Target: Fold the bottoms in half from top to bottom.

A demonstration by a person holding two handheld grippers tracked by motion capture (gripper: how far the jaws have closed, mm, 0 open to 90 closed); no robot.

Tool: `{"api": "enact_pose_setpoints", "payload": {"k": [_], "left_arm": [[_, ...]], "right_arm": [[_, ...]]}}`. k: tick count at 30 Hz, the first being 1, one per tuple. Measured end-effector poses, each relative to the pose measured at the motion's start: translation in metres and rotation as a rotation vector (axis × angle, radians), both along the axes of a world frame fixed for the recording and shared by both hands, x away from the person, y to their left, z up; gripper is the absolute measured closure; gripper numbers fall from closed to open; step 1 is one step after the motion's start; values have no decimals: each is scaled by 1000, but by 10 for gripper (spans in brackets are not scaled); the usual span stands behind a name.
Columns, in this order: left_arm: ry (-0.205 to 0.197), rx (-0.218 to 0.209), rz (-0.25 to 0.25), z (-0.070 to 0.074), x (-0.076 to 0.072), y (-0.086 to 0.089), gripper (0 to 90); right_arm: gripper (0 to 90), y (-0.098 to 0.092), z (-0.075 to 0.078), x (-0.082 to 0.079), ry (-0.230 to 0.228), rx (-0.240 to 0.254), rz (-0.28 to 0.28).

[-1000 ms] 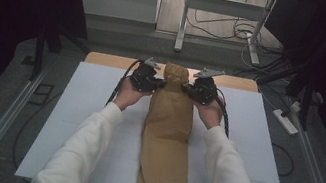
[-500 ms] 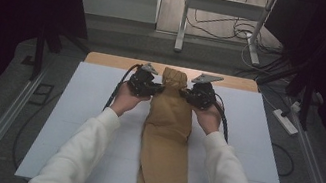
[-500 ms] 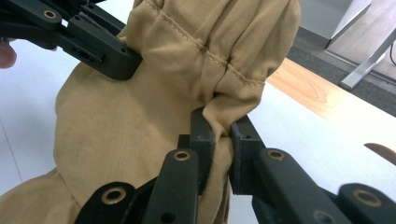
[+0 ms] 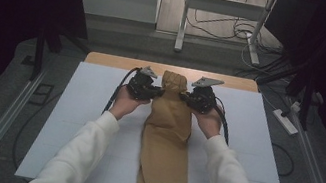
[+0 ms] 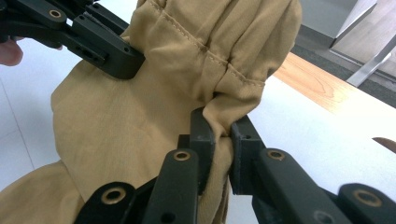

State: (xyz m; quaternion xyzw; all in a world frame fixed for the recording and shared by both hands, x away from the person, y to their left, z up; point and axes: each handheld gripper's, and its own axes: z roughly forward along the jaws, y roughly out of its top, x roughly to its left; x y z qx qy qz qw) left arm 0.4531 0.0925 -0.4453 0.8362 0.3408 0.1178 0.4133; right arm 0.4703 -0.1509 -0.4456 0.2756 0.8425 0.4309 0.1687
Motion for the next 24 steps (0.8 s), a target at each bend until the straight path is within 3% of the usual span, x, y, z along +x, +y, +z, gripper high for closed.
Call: {"api": "enact_pose_setpoints", "payload": {"k": [13, 24], "left_arm": [[-3, -16, -1, -1, -8, 5, 816], [9, -16, -2, -6, -10, 5, 815]], "right_arm": [[819, 3, 6, -9, -8, -19, 13], [819, 4, 2, -13, 0, -16, 20]]}}
